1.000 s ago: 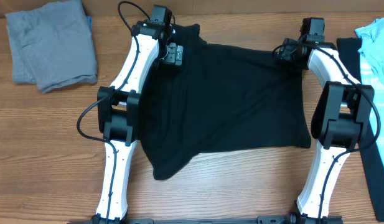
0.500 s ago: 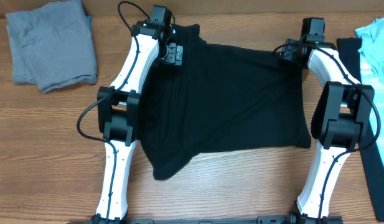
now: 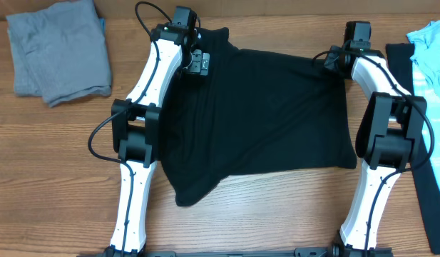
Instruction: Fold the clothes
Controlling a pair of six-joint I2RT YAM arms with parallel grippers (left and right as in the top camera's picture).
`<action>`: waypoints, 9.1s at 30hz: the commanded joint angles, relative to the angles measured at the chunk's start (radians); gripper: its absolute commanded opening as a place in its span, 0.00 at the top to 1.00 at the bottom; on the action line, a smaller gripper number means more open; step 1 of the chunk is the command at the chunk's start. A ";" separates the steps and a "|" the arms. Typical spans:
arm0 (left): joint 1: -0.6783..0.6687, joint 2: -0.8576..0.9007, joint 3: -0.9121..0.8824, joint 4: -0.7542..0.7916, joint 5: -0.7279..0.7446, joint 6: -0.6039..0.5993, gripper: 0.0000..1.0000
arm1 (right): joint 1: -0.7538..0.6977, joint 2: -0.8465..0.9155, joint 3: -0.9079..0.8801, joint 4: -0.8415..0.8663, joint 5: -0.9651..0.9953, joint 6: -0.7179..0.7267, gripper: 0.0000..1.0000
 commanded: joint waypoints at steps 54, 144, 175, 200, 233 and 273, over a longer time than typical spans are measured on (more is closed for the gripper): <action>0.030 -0.282 0.028 -0.270 -0.061 -0.005 0.00 | -0.050 -0.365 0.312 -1.207 -0.017 0.187 0.00; 0.037 -0.350 0.028 -0.593 0.164 -0.031 0.00 | -0.249 -0.597 -0.595 -0.723 -0.051 0.407 0.00; -0.121 -0.973 -1.233 -0.152 0.383 -0.225 0.02 | -0.249 -0.597 -0.595 -0.595 -0.062 0.384 0.00; -0.296 -0.861 -1.518 0.101 0.404 -0.441 0.05 | -0.249 -0.597 -0.595 -0.621 -0.061 0.357 0.00; 0.069 -0.844 -1.455 0.015 0.167 -0.438 0.96 | -0.225 -0.597 -0.596 -0.647 -0.132 0.357 0.00; 0.401 -1.260 -1.444 -0.099 0.124 -0.340 0.00 | -0.063 -0.558 -0.597 -0.358 -0.187 0.366 0.75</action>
